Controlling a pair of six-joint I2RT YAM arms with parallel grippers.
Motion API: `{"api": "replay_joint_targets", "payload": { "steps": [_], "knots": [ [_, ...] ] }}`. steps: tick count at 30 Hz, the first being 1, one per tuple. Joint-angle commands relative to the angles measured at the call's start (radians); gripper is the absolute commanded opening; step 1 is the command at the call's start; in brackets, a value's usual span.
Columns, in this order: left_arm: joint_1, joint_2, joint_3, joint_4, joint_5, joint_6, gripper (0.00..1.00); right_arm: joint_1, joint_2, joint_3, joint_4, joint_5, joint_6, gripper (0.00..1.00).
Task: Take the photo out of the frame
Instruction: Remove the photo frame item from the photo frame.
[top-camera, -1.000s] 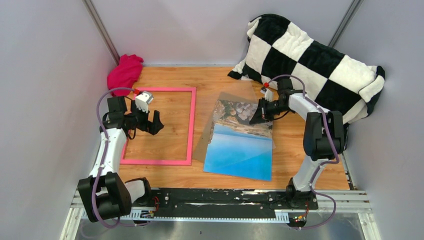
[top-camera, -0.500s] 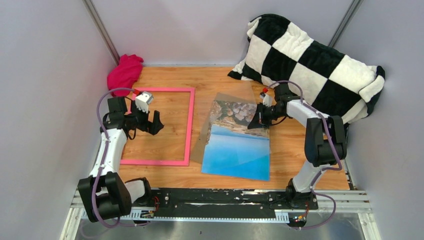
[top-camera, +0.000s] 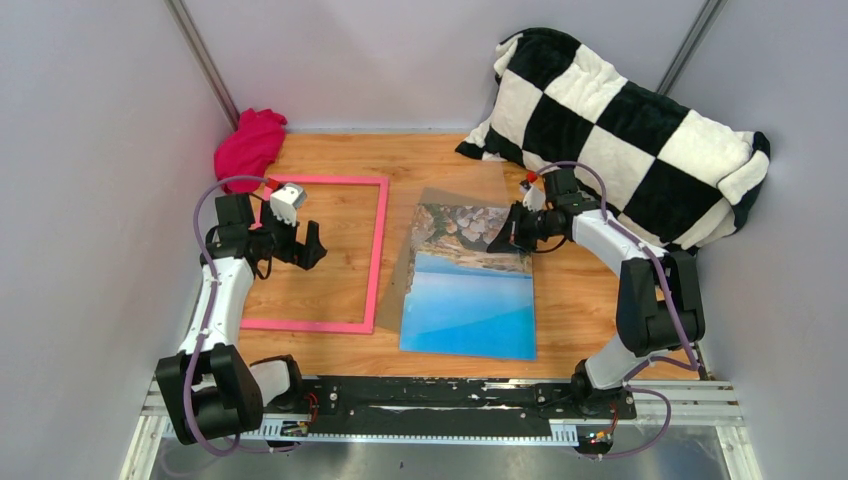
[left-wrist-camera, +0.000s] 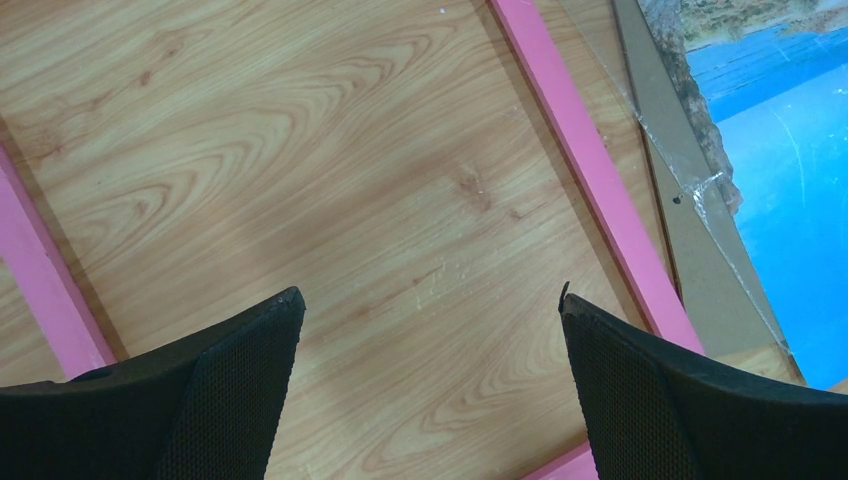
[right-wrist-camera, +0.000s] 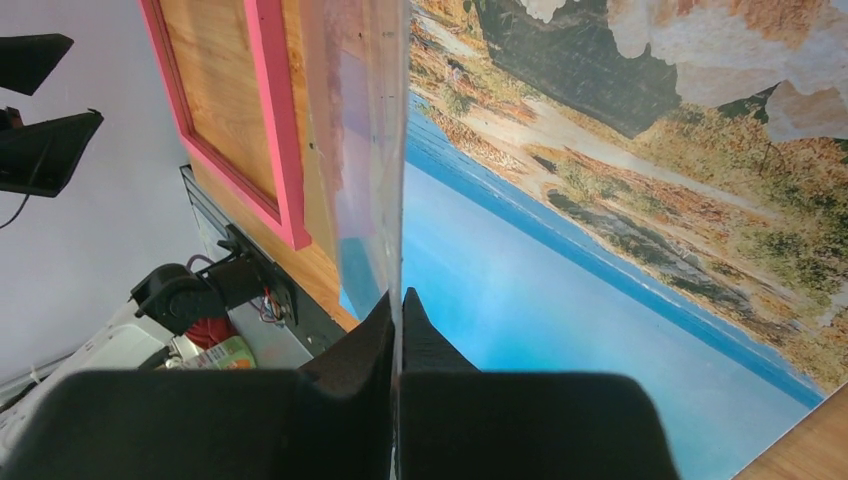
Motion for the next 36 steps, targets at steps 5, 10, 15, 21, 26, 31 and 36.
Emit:
{"api": "replay_joint_targets", "payload": {
  "steps": [5,10,15,21,26,31,36],
  "knots": [
    [0.004,-0.019,-0.019,0.024,-0.011,0.001,1.00,0.020,-0.042,0.006,0.054,0.036,0.071,0.00],
    [0.003,-0.013,-0.018,0.024,-0.011,0.001,1.00,0.067,-0.076,-0.010,0.058,0.115,0.060,0.00],
    [0.004,-0.022,-0.022,0.026,-0.012,0.001,1.00,0.077,-0.049,0.001,0.054,0.140,0.055,0.00],
    [0.003,-0.019,-0.023,0.028,-0.014,0.001,1.00,0.068,-0.016,0.049,0.051,0.085,0.081,0.00],
    [0.003,-0.024,-0.027,0.033,-0.017,0.001,1.00,0.022,-0.011,0.131,0.059,-0.035,0.170,0.00],
    [0.003,-0.026,-0.029,0.038,-0.020,0.002,1.00,-0.009,-0.085,0.188,0.138,-0.069,0.279,0.00],
    [0.004,-0.028,-0.031,0.042,-0.022,0.002,1.00,-0.008,-0.151,0.214,0.264,-0.066,0.403,0.00]
  ]
}}
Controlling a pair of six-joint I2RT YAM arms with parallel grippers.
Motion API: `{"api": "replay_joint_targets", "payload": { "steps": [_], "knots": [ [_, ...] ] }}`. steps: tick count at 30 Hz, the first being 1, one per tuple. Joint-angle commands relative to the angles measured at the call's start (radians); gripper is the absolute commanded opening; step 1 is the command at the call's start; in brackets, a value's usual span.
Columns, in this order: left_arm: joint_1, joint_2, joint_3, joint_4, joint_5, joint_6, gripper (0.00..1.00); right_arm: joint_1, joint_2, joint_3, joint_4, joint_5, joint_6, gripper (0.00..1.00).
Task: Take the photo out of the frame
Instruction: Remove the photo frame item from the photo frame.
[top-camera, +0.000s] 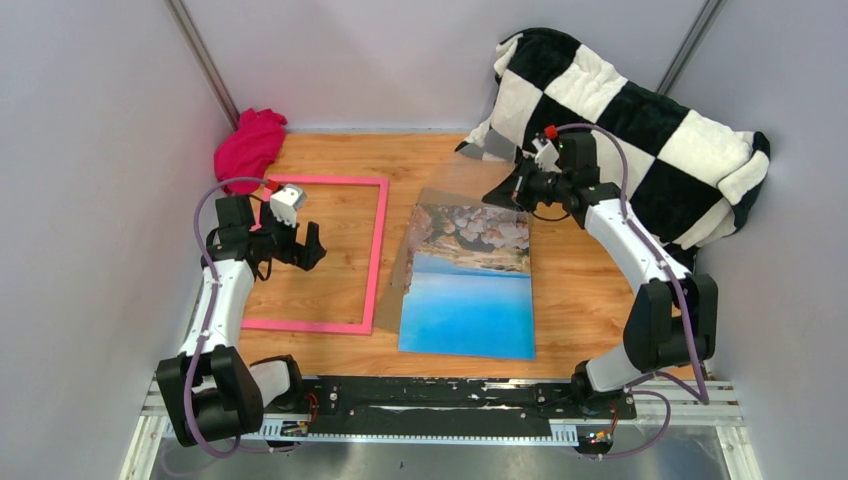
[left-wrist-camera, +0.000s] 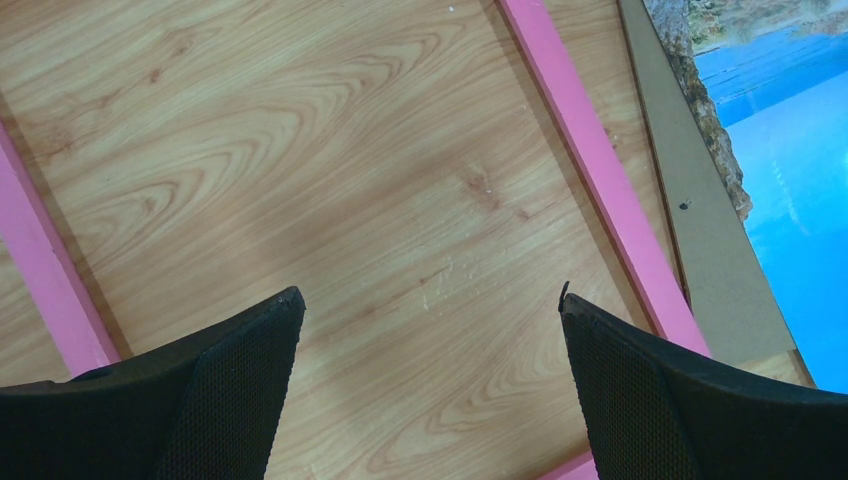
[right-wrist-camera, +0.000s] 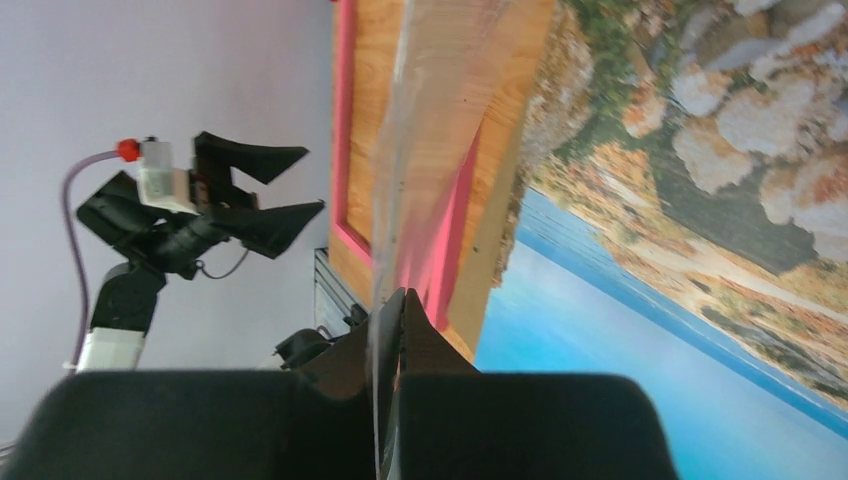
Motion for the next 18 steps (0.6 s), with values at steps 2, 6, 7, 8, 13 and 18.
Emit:
{"api": "replay_joint_targets", "payload": {
  "steps": [2,6,7,8,13,18],
  "knots": [
    [0.004,-0.018,-0.014,0.020,-0.008,0.000,1.00,-0.003,-0.084,0.041,0.192,-0.038,0.189,0.00],
    [0.004,-0.020,-0.015,0.028,-0.024,-0.005,1.00,0.019,-0.065,0.039,0.311,-0.043,0.261,0.00],
    [0.004,-0.023,-0.016,0.033,-0.031,-0.010,1.00,0.028,-0.061,0.030,0.335,-0.034,0.270,0.00],
    [0.004,-0.026,-0.018,0.038,-0.039,-0.013,1.00,0.042,-0.053,0.021,0.359,-0.021,0.269,0.00],
    [0.011,-0.060,-0.032,0.071,-0.074,-0.033,1.00,0.147,0.066,-0.014,0.410,0.011,0.218,0.00],
    [0.015,-0.066,-0.038,0.079,-0.078,-0.034,1.00,0.241,0.222,-0.042,0.429,0.085,0.160,0.00]
  ]
}}
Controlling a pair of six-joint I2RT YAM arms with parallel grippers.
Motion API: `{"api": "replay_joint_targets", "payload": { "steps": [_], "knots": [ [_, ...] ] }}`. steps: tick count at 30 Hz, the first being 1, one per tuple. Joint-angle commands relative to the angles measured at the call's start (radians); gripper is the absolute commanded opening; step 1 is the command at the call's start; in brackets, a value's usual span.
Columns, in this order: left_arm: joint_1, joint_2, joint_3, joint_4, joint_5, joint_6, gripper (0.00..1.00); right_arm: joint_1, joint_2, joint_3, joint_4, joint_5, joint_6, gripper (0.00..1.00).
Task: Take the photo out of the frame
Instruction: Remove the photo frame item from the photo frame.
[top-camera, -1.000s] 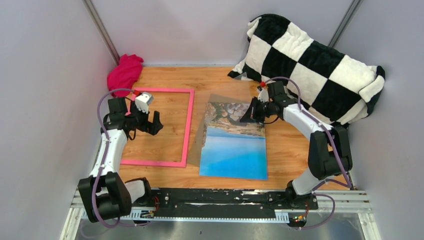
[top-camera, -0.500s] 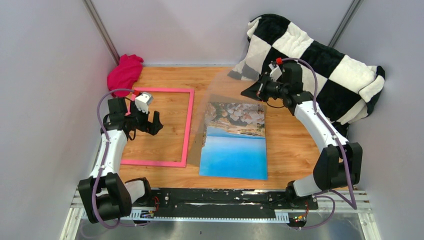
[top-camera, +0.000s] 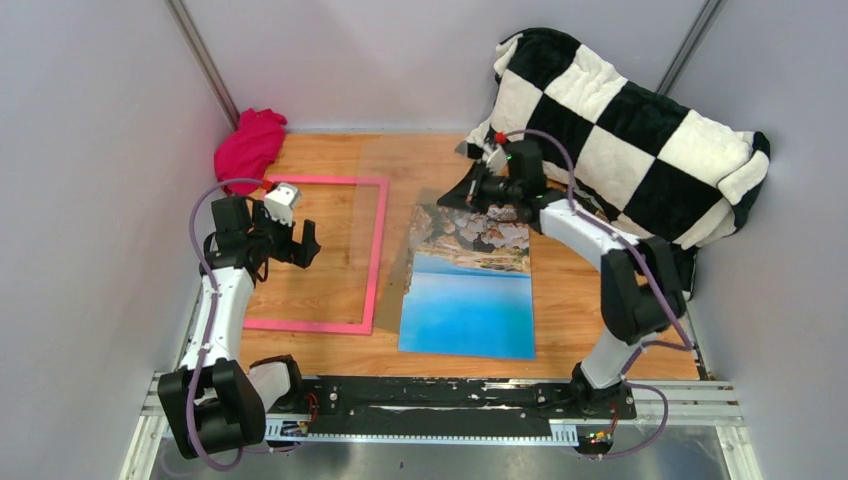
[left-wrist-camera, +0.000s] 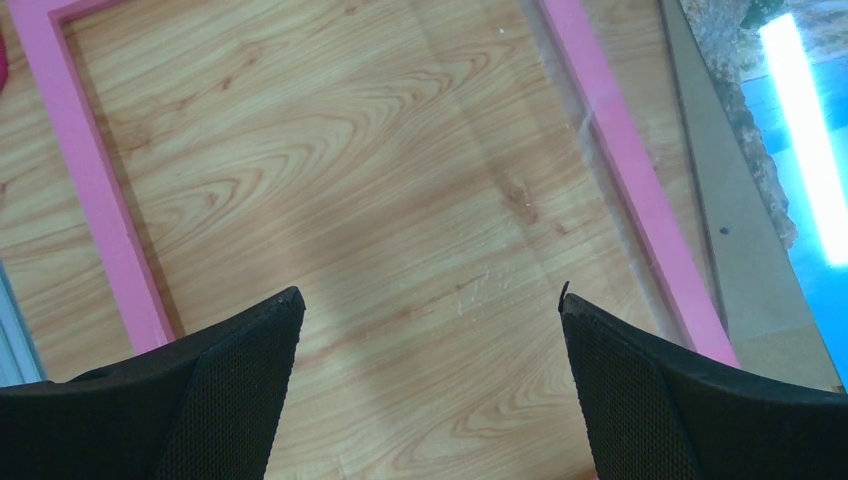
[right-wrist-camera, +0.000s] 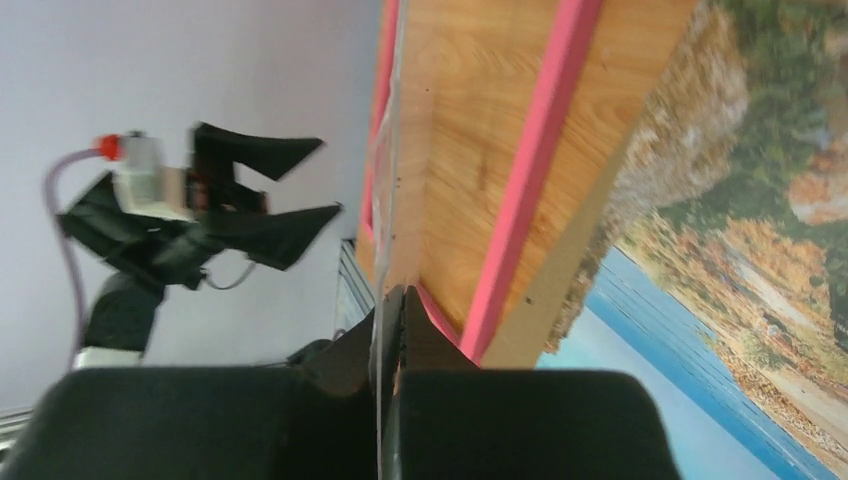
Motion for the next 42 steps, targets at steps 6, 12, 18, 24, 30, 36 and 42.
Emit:
{"api": "replay_joint_targets", "payload": {
  "steps": [6,12,18,24,30,36,42],
  "knots": [
    [0.009,-0.002,-0.012,0.024,-0.005,-0.003,1.00,0.111,0.217,-0.044,0.012,0.125,-0.097,0.00],
    [0.009,-0.002,-0.015,0.028,-0.004,-0.004,1.00,0.141,0.264,-0.057,0.001,0.147,-0.095,0.00],
    [0.008,-0.001,-0.019,0.028,-0.003,0.000,1.00,0.199,0.327,-0.005,-0.061,0.153,-0.102,0.00],
    [0.009,-0.002,-0.021,0.032,0.003,0.002,1.00,0.230,0.369,0.021,-0.085,0.135,-0.116,0.27],
    [0.009,0.004,-0.024,0.036,0.008,0.001,1.00,0.265,0.376,0.031,-0.096,0.120,-0.112,0.32],
    [0.008,0.004,-0.025,0.033,0.015,0.002,1.00,0.270,0.371,0.058,-0.175,0.136,-0.160,0.36],
    [0.009,0.007,-0.025,0.034,0.023,0.003,1.00,0.269,0.350,0.107,-0.301,0.161,-0.256,0.46]
  ]
}}
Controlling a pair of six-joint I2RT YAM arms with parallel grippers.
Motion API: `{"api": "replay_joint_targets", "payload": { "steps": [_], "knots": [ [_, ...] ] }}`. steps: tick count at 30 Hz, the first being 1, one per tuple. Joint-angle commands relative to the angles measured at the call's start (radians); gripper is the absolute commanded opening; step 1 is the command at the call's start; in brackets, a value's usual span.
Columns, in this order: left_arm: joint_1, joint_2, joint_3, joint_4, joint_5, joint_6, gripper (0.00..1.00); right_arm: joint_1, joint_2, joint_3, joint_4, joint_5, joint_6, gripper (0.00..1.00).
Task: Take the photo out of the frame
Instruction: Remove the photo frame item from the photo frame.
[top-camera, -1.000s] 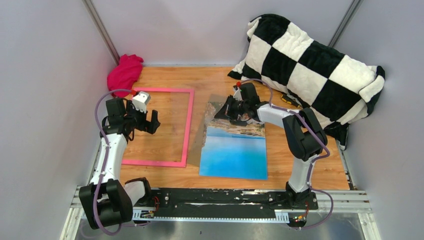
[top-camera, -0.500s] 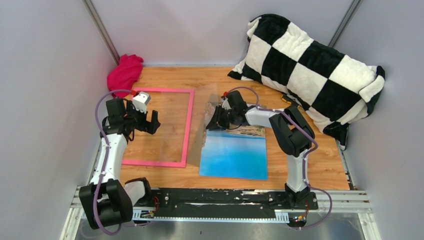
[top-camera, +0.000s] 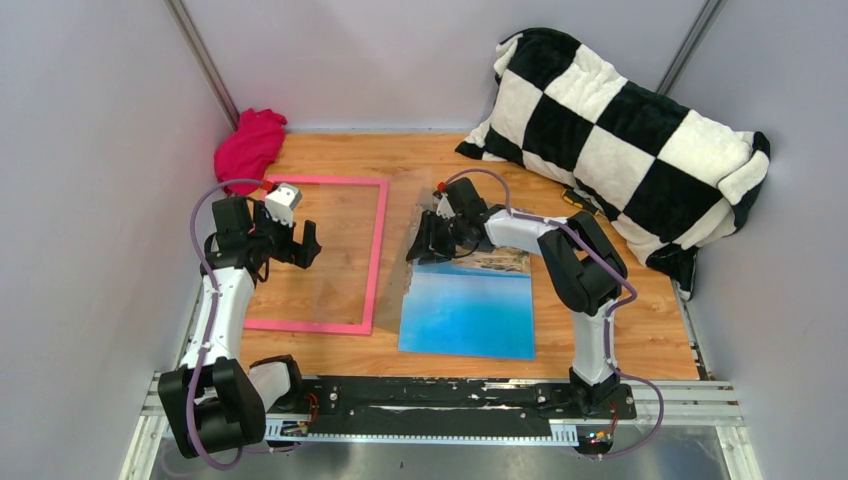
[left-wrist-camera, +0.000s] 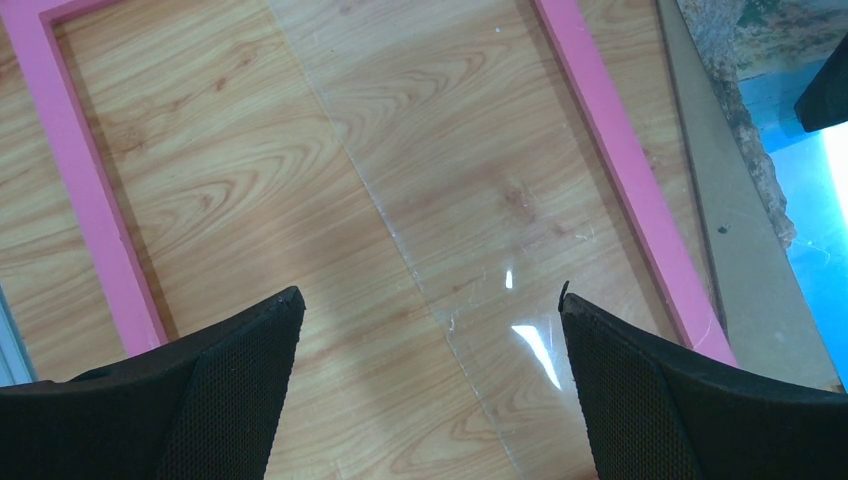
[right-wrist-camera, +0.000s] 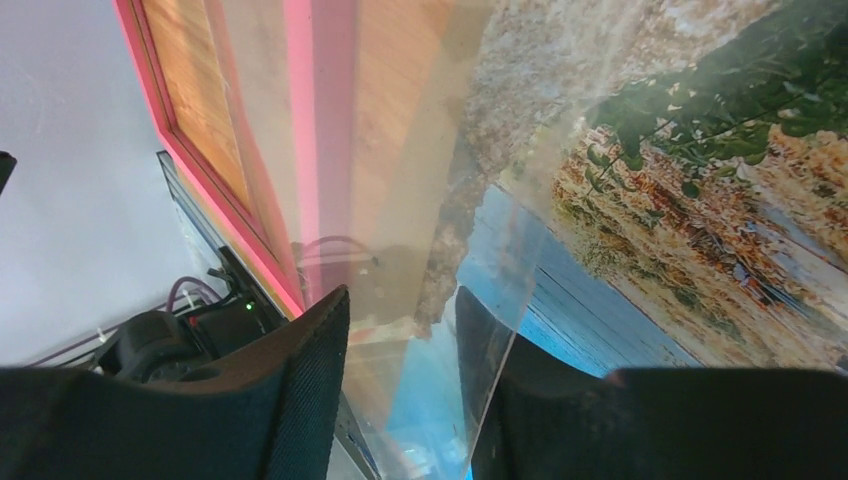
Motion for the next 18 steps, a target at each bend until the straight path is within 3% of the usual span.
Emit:
{"api": "replay_joint_targets", "payload": {
  "steps": [1,10,18],
  "knots": [
    [0.007,0.009,-0.016,0.017,0.019,0.004,1.00,0.012,-0.021,0.044,-0.120,0.023,-0.096,0.47],
    [0.008,0.015,-0.016,0.017,0.024,0.007,1.00,0.031,0.015,0.066,-0.138,0.014,-0.099,0.49],
    [0.008,0.014,-0.016,0.013,0.022,0.009,1.00,0.100,0.120,0.200,-0.172,-0.022,-0.092,0.49]
  ]
}}
